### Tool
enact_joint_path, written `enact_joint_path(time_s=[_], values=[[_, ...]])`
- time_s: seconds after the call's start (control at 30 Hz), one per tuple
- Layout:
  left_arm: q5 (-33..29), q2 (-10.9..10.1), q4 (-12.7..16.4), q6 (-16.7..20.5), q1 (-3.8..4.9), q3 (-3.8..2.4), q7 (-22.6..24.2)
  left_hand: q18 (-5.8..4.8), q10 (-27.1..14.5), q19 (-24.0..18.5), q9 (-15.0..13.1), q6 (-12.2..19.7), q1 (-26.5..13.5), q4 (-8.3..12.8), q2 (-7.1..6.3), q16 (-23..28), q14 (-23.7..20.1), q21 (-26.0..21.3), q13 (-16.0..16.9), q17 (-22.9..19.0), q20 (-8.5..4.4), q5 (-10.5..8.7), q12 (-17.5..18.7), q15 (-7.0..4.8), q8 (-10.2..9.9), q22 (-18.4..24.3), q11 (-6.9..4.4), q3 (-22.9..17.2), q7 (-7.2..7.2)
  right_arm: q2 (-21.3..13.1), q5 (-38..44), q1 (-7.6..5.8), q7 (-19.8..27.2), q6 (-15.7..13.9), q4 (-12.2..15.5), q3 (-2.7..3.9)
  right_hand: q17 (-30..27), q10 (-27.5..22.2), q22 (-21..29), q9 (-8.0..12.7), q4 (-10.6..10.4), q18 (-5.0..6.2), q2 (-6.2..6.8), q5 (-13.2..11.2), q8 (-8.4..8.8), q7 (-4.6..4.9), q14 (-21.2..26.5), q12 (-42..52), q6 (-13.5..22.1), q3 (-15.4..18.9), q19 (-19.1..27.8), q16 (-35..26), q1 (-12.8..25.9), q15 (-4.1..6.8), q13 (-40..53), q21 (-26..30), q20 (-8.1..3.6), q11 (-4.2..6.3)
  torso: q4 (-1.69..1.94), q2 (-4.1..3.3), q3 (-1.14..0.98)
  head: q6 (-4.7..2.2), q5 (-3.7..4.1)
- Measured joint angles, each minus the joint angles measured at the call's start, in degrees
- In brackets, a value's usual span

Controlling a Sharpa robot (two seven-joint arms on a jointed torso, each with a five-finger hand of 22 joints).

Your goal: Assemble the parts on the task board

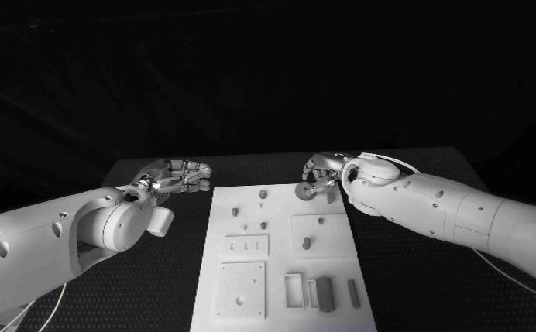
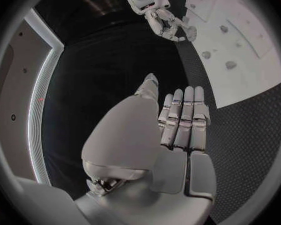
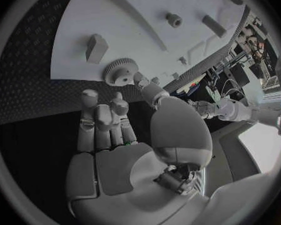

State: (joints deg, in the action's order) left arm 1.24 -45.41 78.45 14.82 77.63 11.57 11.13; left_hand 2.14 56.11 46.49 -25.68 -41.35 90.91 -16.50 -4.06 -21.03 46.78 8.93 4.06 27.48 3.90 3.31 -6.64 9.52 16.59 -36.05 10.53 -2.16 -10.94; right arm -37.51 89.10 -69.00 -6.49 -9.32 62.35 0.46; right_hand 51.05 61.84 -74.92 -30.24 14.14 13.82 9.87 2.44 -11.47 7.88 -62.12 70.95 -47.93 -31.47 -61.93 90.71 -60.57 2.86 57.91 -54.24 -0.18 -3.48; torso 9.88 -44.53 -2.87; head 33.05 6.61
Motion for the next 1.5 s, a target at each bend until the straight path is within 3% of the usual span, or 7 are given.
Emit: enact_joint_path(time_s=[0.3,0.63,1.03,1.23,1.33,1.5], values=[[0.0,0.1,-0.1,0.0,0.0,0.0,0.0,0.0,0.0,0.0,0.0,0.0,0.0,0.0,0.0,0.0,0.0,0.0,0.0,0.0,0.0,0.0,0.0,0.0,0.0,0.0,0.0,0.0,0.0,0.4,0.3,0.2,0.1,0.4,-0.6,-0.02,-0.1,0.0,0.0,-0.1,0.0,0.0,-0.26,0.0,-0.35,0.01,0.0,0.0,0.0,0.0,0.0,0.2,-0.2,0.0,0.0,0.0,0.01,0.0,0.02,0.04,-0.02,0.02,-0.18],[0.0,0.2,-0.3,-0.1,-0.01,0.0,0.0,0.0,0.0,0.0,0.1,0.0,0.0,0.0,0.0,0.0,0.0,0.0,0.0,0.0,0.0,0.0,0.0,0.0,0.0,0.0,0.0,0.0,0.0,1.3,0.9,0.78,0.3,0.4,-2.0,-0.07,-0.3,0.0,0.0,-0.3,1.0,0.0,-2.55,0.0,-0.35,0.02,0.0,0.2,0.0,0.0,0.0,0.2,-0.5,-0.01,-0.1,0.0,0.02,0.01,-0.04,0.04,-0.05,0.21,-0.32],[0.0,0.2,-0.4,-0.1,-0.01,0.0,0.0,0.0,0.0,0.0,0.0,0.0,0.0,0.0,0.0,0.0,0.0,0.0,0.0,0.0,0.0,0.0,0.0,0.0,0.0,0.0,0.0,0.0,0.0,1.8,1.4,1.02,1.0,-0.2,-3.0,-0.01,-0.4,0.0,0.0,-0.3,1.8,0.0,-4.01,0.0,-0.72,0.02,0.0,0.2,0.0,0.1,0.1,0.5,-0.6,-0.01,-0.2,0.0,0.11,0.01,-0.01,0.04,0.02,0.45,-0.41],[0.0,0.2,-0.4,-0.2,-0.01,0.0,0.0,0.0,0.0,0.0,0.0,0.0,0.0,0.0,0.0,0.0,0.0,0.0,0.0,0.0,0.0,0.0,0.0,0.0,0.0,0.0,0.0,0.0,0.0,1.8,2.1,1.09,1.3,-0.6,-3.0,-0.09,-0.5,0.4,0.0,-0.4,2.1,0.0,-4.62,0.0,-1.53,0.02,0.0,0.4,0.0,0.1,0.1,0.6,-1.1,-0.04,-0.3,0.0,0.11,0.4,-0.05,0.02,0.03,0.48,-0.46],[0.0,0.2,-0.4,-0.2,-0.01,0.0,0.0,0.0,0.0,0.0,0.0,0.0,0.0,0.0,0.0,0.0,0.0,0.0,0.0,0.1,0.0,0.0,0.0,0.0,0.0,0.0,0.0,0.0,0.0,1.9,2.5,1.1,1.3,-0.8,-2.9,-0.25,-0.5,0.7,0.0,-0.7,2.1,0.01,-5.6,0.0,-2.05,0.02,-0.2,0.4,0.0,0.1,0.0,0.8,-1.2,0.23,-0.4,0.0,0.01,0.66,-0.08,0.02,0.03,0.49,-0.46],[0.1,0.2,-0.4,-0.2,-0.01,0.0,0.0,0.0,0.0,0.0,0.0,0.0,0.0,0.0,0.0,0.0,0.0,0.0,0.0,0.1,0.0,0.0,0.0,0.0,0.0,0.0,0.0,0.0,0.0,1.9,3.4,0.98,1.4,-1.1,-2.9,-0.6,0.0,1.0,0.0,-1.0,2.3,0.01,-6.3,-0.1,-2.72,-0.89,-0.7,0.4,-1.2,0.2,-0.2,0.8,-0.9,0.71,-0.6,-0.1,-0.02,1.31,-0.05,0.03,0.03,0.53,-0.42]])
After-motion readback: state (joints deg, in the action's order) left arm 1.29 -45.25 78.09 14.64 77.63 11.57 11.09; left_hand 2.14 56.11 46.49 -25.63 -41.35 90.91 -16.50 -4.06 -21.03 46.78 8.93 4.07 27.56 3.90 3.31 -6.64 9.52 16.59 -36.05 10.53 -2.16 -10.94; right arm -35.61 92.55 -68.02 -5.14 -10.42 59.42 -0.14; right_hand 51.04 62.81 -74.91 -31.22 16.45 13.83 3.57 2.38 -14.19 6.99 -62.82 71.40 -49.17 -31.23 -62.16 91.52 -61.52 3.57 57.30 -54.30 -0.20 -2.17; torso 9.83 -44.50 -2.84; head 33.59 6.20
